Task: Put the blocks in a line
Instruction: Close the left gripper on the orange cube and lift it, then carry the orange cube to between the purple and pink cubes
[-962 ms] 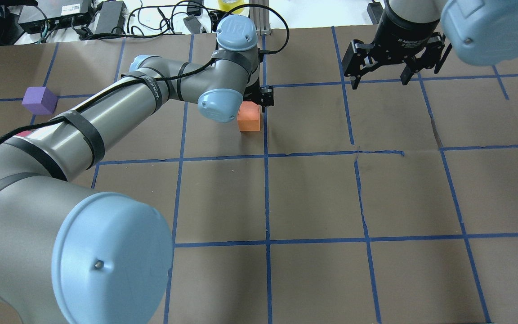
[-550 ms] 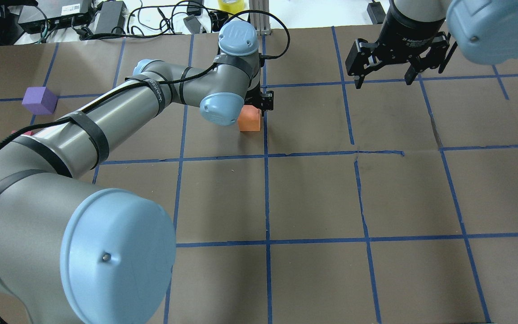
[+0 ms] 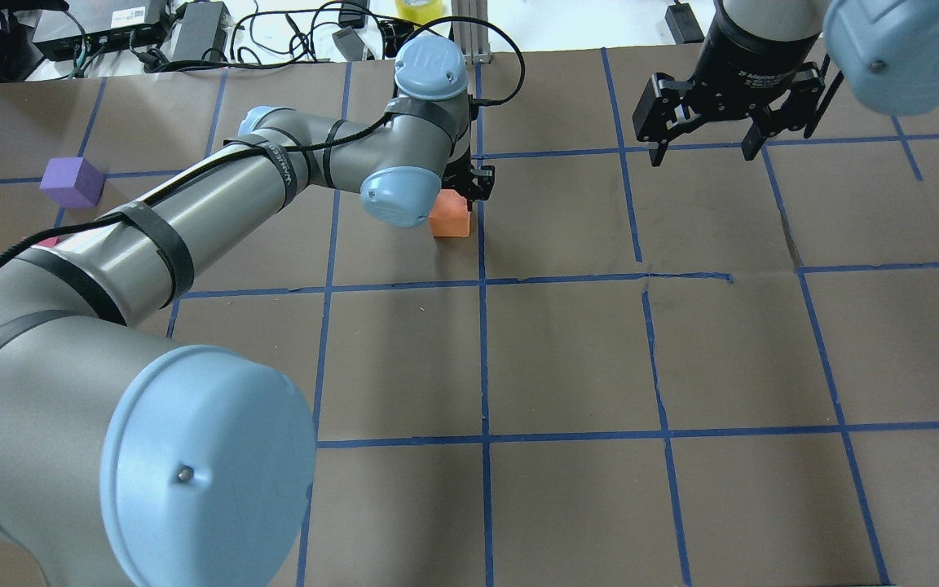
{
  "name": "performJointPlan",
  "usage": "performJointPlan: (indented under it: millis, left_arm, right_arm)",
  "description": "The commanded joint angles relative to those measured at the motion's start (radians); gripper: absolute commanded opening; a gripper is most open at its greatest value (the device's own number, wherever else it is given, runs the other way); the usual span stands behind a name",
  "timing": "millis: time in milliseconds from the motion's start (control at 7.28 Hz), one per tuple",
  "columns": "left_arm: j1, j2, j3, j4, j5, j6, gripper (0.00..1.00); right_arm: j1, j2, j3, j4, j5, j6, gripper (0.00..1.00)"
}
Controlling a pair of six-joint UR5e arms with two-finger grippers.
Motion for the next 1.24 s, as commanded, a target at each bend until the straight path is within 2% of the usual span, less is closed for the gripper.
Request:
performJointPlan:
  millis: [0,137,412,824,962,1099]
  left_arm:
    - [0.063,0.061,-0.012,-0.049,0.008,0.002,0.00]
    - [0.139,0.101,-0.021,-0.113,-0.004,0.003,0.00]
    - [0.256,0.161,-0.024,-0.126,0.010,0.043,0.00]
    - [0.517,0.215,-0.039,-0.169,0.013,0.395,0.00]
    - [0.584,0.218,-0.046,-0.164,0.013,0.455,0.00]
    - [0.670,0.186,-0.024,-0.131,0.010,0.603,0.00]
  right_arm:
    - [-0.004,0.000,0.000,0.000,-0.004,0.000,1.00]
    - [-0.004,0.000,0.000,0.003,-0.005,0.000,1.00]
    - [-0.004,-0.001,0.008,0.006,-0.005,0.000,1.00]
    - [-0.004,-0.001,0.011,0.007,-0.008,0.000,1.00]
    - [-0.004,-0.001,0.012,0.006,-0.008,0.000,1.00]
    - [-0.004,-0.001,0.012,0.006,-0.008,0.000,1.00]
